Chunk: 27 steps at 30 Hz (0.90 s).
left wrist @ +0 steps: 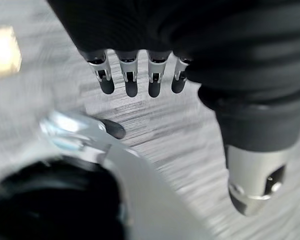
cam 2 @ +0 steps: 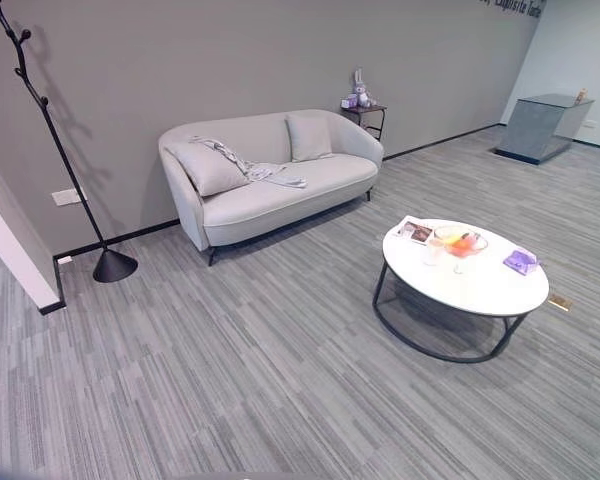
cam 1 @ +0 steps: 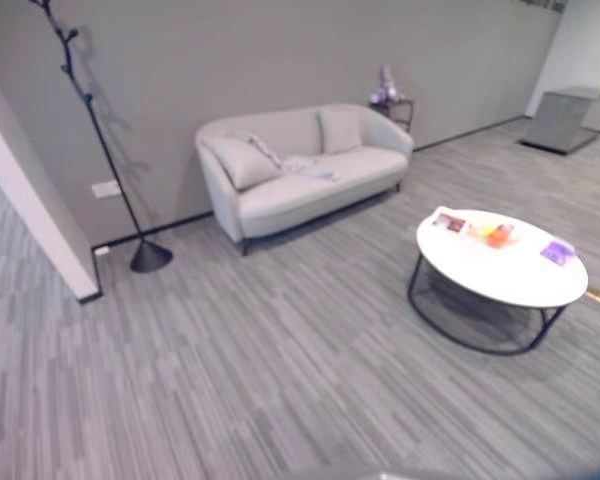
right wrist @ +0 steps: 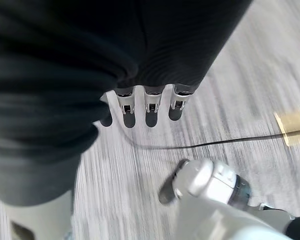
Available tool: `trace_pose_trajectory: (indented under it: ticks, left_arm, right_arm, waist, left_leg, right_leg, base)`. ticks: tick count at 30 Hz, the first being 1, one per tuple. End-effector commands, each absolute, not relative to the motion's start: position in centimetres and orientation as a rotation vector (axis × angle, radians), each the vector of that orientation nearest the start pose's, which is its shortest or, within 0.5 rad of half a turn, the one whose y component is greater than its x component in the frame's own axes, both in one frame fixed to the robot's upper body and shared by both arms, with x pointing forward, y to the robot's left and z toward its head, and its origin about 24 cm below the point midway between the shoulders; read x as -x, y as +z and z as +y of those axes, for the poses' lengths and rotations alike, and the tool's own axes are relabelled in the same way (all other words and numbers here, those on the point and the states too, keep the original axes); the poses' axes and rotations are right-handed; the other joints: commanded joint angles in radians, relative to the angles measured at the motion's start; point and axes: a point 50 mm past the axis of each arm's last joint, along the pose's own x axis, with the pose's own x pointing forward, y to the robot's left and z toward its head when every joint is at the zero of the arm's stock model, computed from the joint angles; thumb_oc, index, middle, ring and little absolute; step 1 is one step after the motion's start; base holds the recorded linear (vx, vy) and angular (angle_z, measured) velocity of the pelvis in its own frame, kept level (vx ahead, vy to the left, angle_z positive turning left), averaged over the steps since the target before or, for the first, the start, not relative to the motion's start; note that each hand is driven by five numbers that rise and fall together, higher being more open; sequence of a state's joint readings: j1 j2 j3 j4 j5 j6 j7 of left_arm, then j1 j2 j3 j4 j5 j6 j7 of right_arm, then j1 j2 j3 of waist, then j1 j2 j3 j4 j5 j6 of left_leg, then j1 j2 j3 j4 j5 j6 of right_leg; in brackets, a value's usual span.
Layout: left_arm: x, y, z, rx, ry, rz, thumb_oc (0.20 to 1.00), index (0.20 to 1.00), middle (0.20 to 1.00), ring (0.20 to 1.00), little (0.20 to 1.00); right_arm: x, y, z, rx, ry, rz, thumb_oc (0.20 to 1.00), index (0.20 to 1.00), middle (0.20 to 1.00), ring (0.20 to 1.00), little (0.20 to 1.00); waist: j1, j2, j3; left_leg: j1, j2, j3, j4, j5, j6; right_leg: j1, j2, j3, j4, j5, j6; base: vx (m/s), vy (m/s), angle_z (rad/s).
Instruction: Hang the clothes on the sofa on the clothes rack.
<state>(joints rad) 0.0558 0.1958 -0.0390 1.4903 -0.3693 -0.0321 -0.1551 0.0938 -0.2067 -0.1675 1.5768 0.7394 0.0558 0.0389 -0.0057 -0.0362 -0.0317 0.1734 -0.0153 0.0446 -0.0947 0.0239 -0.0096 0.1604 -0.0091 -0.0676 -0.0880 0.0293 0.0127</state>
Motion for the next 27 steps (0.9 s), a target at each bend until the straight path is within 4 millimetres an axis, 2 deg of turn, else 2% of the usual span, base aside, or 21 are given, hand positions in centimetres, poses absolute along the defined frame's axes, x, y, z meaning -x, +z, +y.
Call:
trace_pose_trajectory:
  ticks: [1,6,8,12,25,26,27]
  left_arm:
    - [-4.0,-17.8,19.2,0.262,0.212,1.394,1.000,1.000,1.000,1.000,1.000]
    - [-3.8,-17.8,19.5,0.258,0.219,1.397,1.000,1.000,1.000,1.000,1.000]
    - [-4.0,-17.7,19.7,0.251,0.215,1.391,1.000,1.000,1.000,1.000,1.000]
    - [-4.0,-17.7,20.0,0.247,0.205,1.393,1.000,1.000,1.000,1.000,1.000]
    - [-3.2,-17.6,20.5,0.226,0.218,1.419,1.000,1.000,1.000,1.000,1.000]
    - [-3.1,-17.7,20.5,0.232,0.225,1.421,1.000,1.000,1.000,1.000,1.000]
    - [-3.0,-17.7,20.5,0.252,0.254,1.415,1.000,1.000,1.000,1.000,1.000]
  right_arm:
    - [0.3,-17.3,-22.4,-0.548,-0.762,1.445,1.000,1.000,1.000,1.000,1.000]
    - [0.3,-17.4,-22.2,-0.518,-0.713,1.457,1.000,1.000,1.000,1.000,1.000]
    - [0.3,-17.5,-21.7,-0.520,-0.627,1.481,1.000,1.000,1.000,1.000,1.000]
    - [0.5,-17.4,-22.2,-0.450,-0.568,1.505,1.000,1.000,1.000,1.000,1.000]
    - [0.5,-17.4,-22.3,-0.377,-0.507,1.519,1.000,1.000,1.000,1.000,1.000]
    - [0.4,-17.4,-22.3,-0.368,-0.511,1.512,1.000,1.000,1.000,1.000,1.000]
    - [-0.6,-17.4,-22.5,-0.345,-0.527,1.464,1.000,1.000,1.000,1.000,1.000]
  waist:
    - [-0.021,0.031,0.044]
    - [-0.020,0.027,0.040]
    - [-0.018,0.025,0.040]
    - [-0.015,0.019,0.038]
    - [-0.008,0.011,0.039]
    - [-0.008,0.011,0.039]
    - [-0.010,0.012,0.042]
  left_leg:
    - [0.004,-0.031,-0.049,0.007,-0.059,0.030]
    - [0.006,-0.030,-0.048,0.007,-0.058,0.029]
    - [0.006,-0.030,-0.047,0.007,-0.056,0.028]
    - [0.005,-0.030,-0.048,0.007,-0.056,0.027]
    - [0.017,-0.023,-0.049,0.007,-0.061,0.023]
    - [0.018,-0.023,-0.050,0.007,-0.061,0.023]
    - [0.019,-0.022,-0.052,0.007,-0.062,0.022]
  right_leg:
    - [-0.094,-0.029,-0.059,0.001,0.110,0.033]
    - [-0.090,-0.028,-0.057,0.001,0.108,0.033]
    - [-0.089,-0.028,-0.055,0.001,0.108,0.032]
    - [-0.088,-0.028,-0.056,0.001,0.106,0.031]
    - [-0.069,-0.027,-0.065,0.001,0.093,0.033]
    - [-0.068,-0.027,-0.067,0.001,0.092,0.033]
    - [-0.067,-0.026,-0.066,0.001,0.090,0.034]
  base:
    - [0.00,0.000,0.00]
    - [0.00,0.000,0.00]
    - [0.00,0.000,0.00]
    - [0.00,0.000,0.00]
    - [0.00,0.000,0.00]
    - [0.04,-0.030,0.00]
    - [0.03,-0.023,0.00]
